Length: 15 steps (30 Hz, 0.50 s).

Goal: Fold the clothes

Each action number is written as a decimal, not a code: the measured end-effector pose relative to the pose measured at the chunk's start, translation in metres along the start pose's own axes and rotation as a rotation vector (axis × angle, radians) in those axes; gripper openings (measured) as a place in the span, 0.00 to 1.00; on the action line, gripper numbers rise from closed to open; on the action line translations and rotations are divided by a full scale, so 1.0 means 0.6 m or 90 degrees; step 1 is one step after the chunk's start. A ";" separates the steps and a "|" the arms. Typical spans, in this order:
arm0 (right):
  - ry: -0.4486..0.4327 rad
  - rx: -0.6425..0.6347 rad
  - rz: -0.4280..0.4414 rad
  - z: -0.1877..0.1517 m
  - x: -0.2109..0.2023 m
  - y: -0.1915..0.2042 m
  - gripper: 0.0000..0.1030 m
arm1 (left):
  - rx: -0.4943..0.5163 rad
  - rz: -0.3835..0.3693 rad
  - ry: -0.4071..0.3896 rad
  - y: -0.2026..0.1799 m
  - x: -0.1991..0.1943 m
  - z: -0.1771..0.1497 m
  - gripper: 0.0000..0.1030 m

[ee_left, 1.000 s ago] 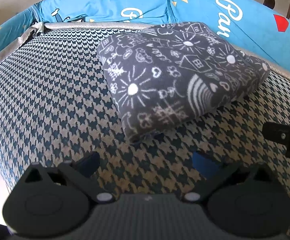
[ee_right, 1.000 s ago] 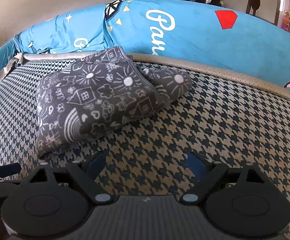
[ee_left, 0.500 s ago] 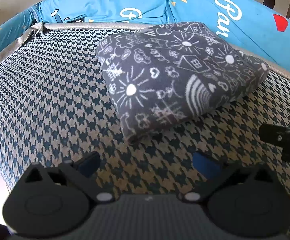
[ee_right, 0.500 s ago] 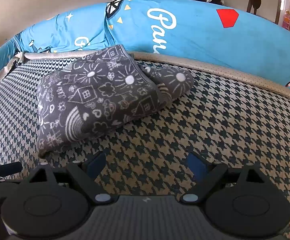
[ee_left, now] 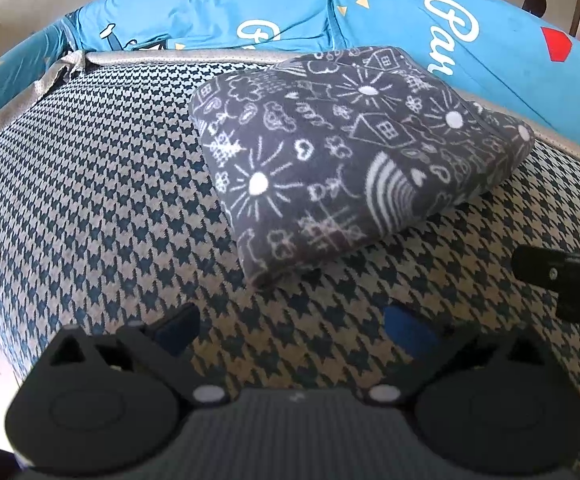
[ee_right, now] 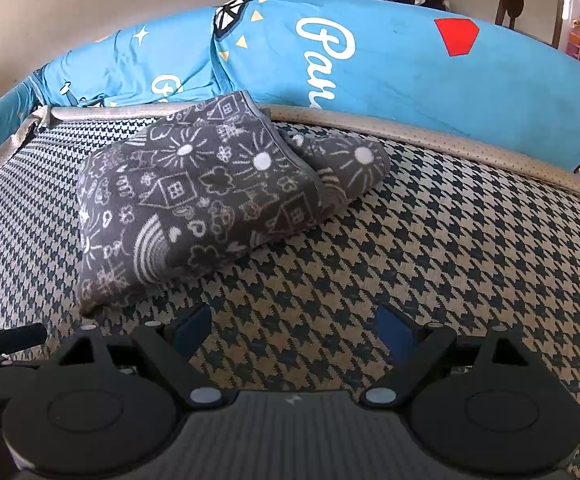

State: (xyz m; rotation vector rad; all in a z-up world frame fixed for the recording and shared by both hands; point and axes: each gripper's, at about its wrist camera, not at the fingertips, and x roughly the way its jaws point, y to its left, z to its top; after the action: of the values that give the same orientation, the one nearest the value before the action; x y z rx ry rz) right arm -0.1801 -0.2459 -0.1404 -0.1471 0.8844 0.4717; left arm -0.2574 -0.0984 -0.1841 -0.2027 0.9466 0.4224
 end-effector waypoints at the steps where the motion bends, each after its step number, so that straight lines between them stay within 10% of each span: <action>1: -0.001 -0.001 0.001 0.000 0.000 0.001 0.87 | 0.001 0.000 0.000 0.000 0.000 0.000 1.00; 15: -0.001 -0.004 0.008 -0.001 0.001 0.003 0.87 | 0.013 0.009 -0.009 -0.002 -0.005 0.000 1.00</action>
State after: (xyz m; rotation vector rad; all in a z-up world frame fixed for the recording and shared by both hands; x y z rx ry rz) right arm -0.1809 -0.2443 -0.1412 -0.1461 0.8832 0.4867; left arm -0.2581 -0.1004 -0.1818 -0.1748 0.9381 0.4260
